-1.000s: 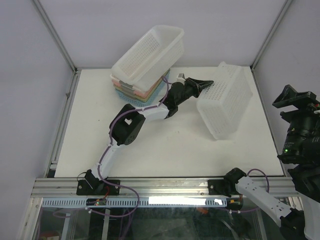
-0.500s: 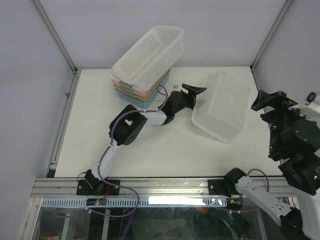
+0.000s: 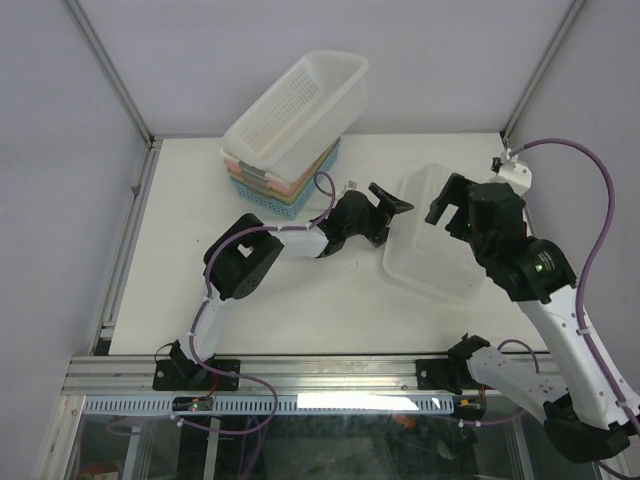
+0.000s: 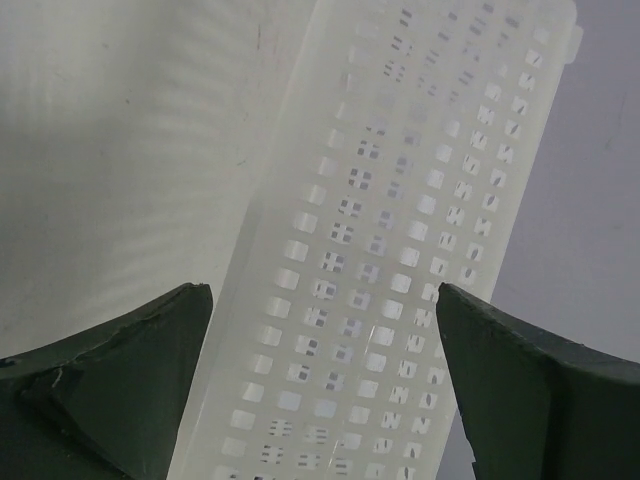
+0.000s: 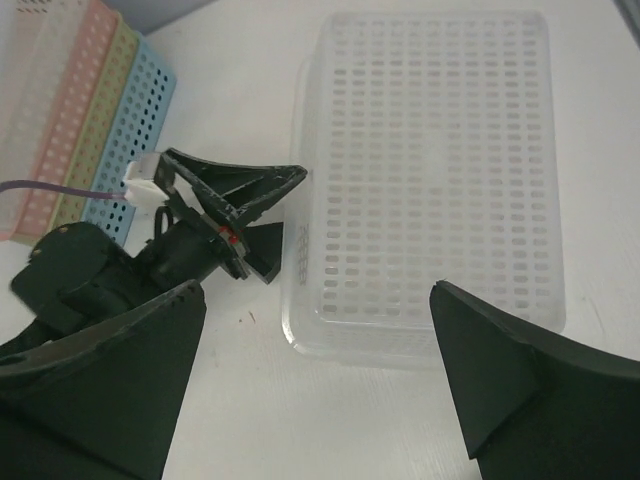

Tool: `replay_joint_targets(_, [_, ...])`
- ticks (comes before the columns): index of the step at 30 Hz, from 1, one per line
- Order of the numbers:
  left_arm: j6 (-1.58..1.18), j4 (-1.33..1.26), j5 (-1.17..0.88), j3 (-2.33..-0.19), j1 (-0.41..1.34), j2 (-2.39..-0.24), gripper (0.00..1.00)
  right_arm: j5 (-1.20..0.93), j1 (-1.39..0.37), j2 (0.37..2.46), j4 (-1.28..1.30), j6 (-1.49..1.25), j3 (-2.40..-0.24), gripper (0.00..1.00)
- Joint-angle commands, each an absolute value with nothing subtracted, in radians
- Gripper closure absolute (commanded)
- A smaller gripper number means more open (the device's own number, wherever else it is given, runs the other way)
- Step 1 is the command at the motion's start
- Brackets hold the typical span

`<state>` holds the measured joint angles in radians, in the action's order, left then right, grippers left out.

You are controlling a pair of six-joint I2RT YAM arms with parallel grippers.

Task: Turn the large container upside down

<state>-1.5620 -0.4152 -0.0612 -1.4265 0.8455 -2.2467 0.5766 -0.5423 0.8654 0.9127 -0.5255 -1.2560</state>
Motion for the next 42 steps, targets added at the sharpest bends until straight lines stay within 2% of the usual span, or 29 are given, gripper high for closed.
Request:
replay_joint_targets(1, [-1.394, -0.323, -0.079, -1.424, 0.869, -2.118, 0.01, 0.268, -0.351, 0.908, 0.946, -0.573, -1.251, 0.01])
replay_joint_targets(4, [-1.297, -0.227, -0.078, -1.435, 0.889, -2.105, 0.01, 0.049, -0.165, 0.939, 0.947, -0.562, -1.198, 0.01])
replay_joint_targets(8, [-1.224, -0.125, -0.116, -1.44, 0.895, -2.107, 0.01, -0.103, -0.02, 0.949, 0.952, -0.548, -1.143, 0.01])
replay_joint_targets(15, [-1.009, -0.011, -0.094, -1.444, 0.911, -2.074, 0.01, -0.208, 0.015, 0.931, 1.019, -0.512, -1.095, 0.01])
replay_joint_targets(26, [-0.681, 0.11, -0.023, -1.335, 0.982, -1.896, 0.01, -0.185, 0.014, 0.826, 1.111, -0.602, -0.891, 0.01])
replay_joint_targets(30, [-0.61, 0.101, -0.044, -1.25, 1.016, -1.824, 0.01, -0.236, 0.015, 0.78, 0.957, -0.673, -0.742, 0.01])
replay_joint_targets(35, [-0.577, 0.104, -0.042, -1.123, 1.032, -1.714, 0.01, -0.249, 0.017, 0.826, 0.596, -0.756, -0.624, 0.01])
replay_joint_targets(42, [-0.516, 0.181, -0.023, -1.058, 1.033, -1.597, 0.01, -0.076, 0.086, 1.154, 0.319, -0.749, -0.785, 0.01])
